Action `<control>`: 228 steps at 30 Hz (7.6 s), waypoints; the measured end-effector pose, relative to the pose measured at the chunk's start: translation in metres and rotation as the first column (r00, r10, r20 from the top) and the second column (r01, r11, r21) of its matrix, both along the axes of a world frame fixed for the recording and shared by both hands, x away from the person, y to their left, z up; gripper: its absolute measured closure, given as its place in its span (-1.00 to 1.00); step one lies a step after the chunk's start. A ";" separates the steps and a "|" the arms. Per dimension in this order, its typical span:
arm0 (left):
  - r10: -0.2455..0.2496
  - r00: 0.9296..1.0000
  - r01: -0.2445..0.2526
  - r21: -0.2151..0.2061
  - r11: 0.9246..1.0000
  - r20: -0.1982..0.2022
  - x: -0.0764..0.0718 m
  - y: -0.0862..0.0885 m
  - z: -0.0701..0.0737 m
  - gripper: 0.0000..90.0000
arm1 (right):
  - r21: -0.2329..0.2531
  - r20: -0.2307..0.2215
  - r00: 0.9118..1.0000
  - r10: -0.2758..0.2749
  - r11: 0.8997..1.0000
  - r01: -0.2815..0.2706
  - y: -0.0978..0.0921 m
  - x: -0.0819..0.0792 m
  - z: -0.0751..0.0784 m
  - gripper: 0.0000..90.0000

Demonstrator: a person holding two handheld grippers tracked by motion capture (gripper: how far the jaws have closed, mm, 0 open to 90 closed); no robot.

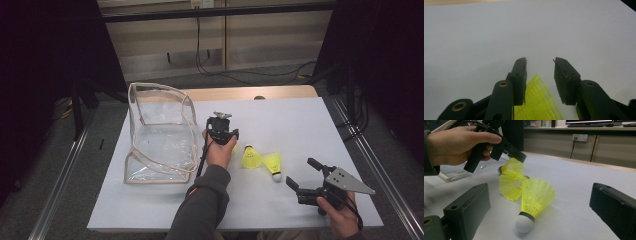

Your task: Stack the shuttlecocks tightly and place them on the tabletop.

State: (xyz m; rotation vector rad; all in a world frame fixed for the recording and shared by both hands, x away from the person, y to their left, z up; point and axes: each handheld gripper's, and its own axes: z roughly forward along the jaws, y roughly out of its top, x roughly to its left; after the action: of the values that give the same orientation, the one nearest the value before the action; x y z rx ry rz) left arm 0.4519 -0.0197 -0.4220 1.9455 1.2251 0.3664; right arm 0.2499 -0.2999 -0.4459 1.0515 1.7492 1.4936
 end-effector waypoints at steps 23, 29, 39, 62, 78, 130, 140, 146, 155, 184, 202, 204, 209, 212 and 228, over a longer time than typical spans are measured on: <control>-0.025 1.000 0.025 -0.021 0.999 0.017 -0.010 0.004 0.017 -0.08 | 0.000 0.000 1.000 0.004 1.000 -0.004 0.001 0.000 0.000 -0.95; -0.060 0.998 0.060 -0.035 0.998 0.010 -0.017 0.003 0.023 -0.21 | -0.003 -0.001 1.000 0.004 1.000 -0.004 0.001 -0.001 0.000 -0.95; -0.094 0.995 0.093 -0.046 0.995 -0.019 -0.028 0.005 0.023 -0.46 | -0.003 0.000 1.000 0.004 1.000 -0.004 0.002 -0.001 0.000 -0.95; -0.175 0.984 0.173 -0.069 0.983 -0.025 -0.045 0.005 0.023 -0.68 | -0.008 -0.002 1.000 0.007 1.000 -0.007 0.002 -0.001 0.000 -0.95; -0.201 0.979 0.198 -0.088 0.976 -0.032 -0.058 0.012 0.017 -0.73 | -0.015 -0.004 1.000 0.013 1.000 -0.013 0.003 0.000 0.000 -0.95; -0.359 0.931 0.350 -0.122 0.929 -0.058 -0.112 0.025 -0.005 -0.78 | -0.038 -0.006 1.000 0.006 0.999 -0.006 0.005 0.002 -0.001 -0.95; -0.378 0.925 0.372 -0.096 0.923 -0.051 -0.118 0.032 -0.007 -0.82 | -0.039 -0.004 1.000 0.002 0.999 -0.003 0.004 0.002 0.000 -0.95; -0.408 0.911 0.402 -0.105 0.910 -0.053 -0.123 0.037 -0.007 -0.84 | -0.040 -0.004 1.000 0.002 0.999 -0.003 0.004 0.002 0.000 -0.95; -0.448 0.893 0.442 -0.117 0.889 -0.031 -0.130 0.047 -0.005 -0.89 | -0.046 -0.004 1.000 0.003 0.999 -0.003 0.004 0.001 0.000 -0.95; -0.454 0.890 0.447 -0.138 0.884 -0.027 -0.144 0.087 -0.005 -0.91 | -0.047 -0.009 1.000 -0.001 0.999 0.001 0.003 0.001 -0.001 -0.95; -0.464 0.886 0.456 -0.160 0.876 -0.012 -0.147 0.107 0.003 -0.89 | -0.049 -0.019 1.000 0.016 0.999 -0.017 0.003 0.002 -0.002 -0.95; -0.463 0.886 0.455 -0.158 0.876 -0.013 -0.148 0.108 0.003 -0.89 | -0.050 -0.017 1.000 0.014 0.999 -0.015 0.002 0.002 -0.001 -0.95; -0.458 0.889 0.451 -0.154 0.879 -0.016 -0.149 0.113 0.001 -0.90 | -0.052 -0.019 1.000 0.016 0.998 -0.017 0.006 0.005 -0.001 -0.95; -0.456 0.890 0.449 -0.148 0.881 -0.016 -0.149 0.116 0.001 -0.90 | -0.063 -0.013 1.000 0.024 0.998 -0.024 0.007 0.005 0.000 -0.95; -0.452 0.892 0.447 -0.168 0.879 0.004 -0.149 0.125 0.006 -0.88 | -0.066 -0.018 0.999 0.028 0.997 -0.029 0.005 0.005 -0.001 -0.95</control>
State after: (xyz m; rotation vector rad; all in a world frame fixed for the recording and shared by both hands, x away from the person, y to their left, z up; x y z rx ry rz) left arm 0.3025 0.1056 -0.4164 2.0223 0.7574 -0.0128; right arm 0.2550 -0.2945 -0.4472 1.0124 1.8197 1.4372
